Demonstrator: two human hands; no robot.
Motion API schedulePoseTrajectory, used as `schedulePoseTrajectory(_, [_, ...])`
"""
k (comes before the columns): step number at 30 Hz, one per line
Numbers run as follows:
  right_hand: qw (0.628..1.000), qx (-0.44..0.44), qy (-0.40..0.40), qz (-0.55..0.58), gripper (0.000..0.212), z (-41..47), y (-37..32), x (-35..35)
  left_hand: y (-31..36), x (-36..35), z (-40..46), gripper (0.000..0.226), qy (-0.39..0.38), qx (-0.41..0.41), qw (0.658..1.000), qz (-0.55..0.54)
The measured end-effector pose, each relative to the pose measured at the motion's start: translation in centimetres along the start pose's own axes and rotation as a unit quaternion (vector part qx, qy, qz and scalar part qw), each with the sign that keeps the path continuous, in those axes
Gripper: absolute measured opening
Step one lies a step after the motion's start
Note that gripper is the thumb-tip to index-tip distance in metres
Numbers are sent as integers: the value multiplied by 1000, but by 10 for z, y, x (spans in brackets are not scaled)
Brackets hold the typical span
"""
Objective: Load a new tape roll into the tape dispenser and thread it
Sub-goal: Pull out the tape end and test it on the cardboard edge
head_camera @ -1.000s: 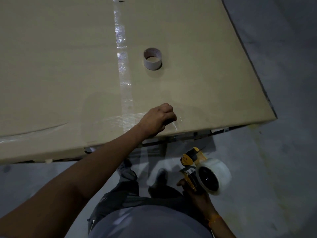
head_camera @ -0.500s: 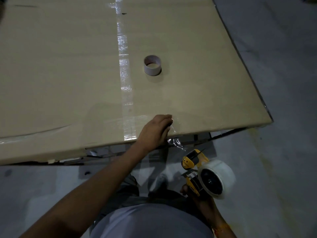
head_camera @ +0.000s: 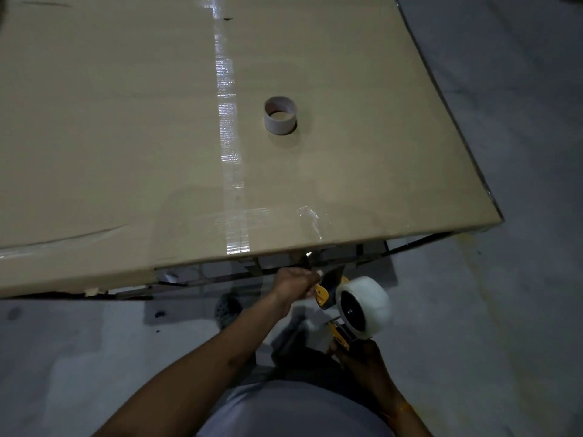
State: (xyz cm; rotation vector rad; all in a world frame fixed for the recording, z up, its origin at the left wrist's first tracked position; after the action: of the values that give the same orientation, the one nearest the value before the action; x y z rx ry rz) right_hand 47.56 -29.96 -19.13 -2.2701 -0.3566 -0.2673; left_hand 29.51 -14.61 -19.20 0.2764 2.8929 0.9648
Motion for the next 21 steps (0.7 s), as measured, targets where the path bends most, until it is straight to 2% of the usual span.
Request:
schedulePoseTrajectory(2, [1000, 8, 13, -6, 63, 8, 18, 1, 4, 5, 7, 24, 8, -27, 999, 38])
schedulePoseTrajectory(5, [999, 7, 43, -17, 65, 9, 11, 5, 2, 9, 17, 16, -8, -41, 997, 69])
schedulePoseTrajectory(7, [999, -2, 40, -36, 58, 11, 9, 2, 3, 9, 23, 12, -24, -63, 993, 100])
schedulePoseTrajectory(10, [996, -20, 43, -70, 32, 16, 4, -3, 5, 11, 31, 25, -20, -79, 988, 130])
schedulePoseTrajectory(11, [996, -22, 54, -65, 25, 19, 2, -4, 5, 12, 33, 21, -14, -76, 988, 136])
schedulePoseTrajectory(13, [992, 0, 83, -89, 23, 26, -3, -4, 7, 13, 36, 12, -4, -77, 985, 154])
schedulePoseTrajectory(16, [984, -8, 106, -142, 23, 35, 4, -10, 19, 15, 35, 17, 18, -119, 964, 235])
schedulePoseTrajectory(21, [978, -18, 98, -181, 25, 42, 6, -18, 32, 13, 26, 16, 24, -196, 934, 297])
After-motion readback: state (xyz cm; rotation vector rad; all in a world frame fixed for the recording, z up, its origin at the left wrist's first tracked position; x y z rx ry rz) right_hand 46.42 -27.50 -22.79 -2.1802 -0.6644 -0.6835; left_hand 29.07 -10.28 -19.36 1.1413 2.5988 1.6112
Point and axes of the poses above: each hand's wrist, its own z-axis towards the middle knuckle, its own x-axis out of the back of the hand, y = z × x, the point moved 10 cm from there along z, towards the middle knuckle, and after that the axes turned 6 degrees about z, right-handed, at the moved point
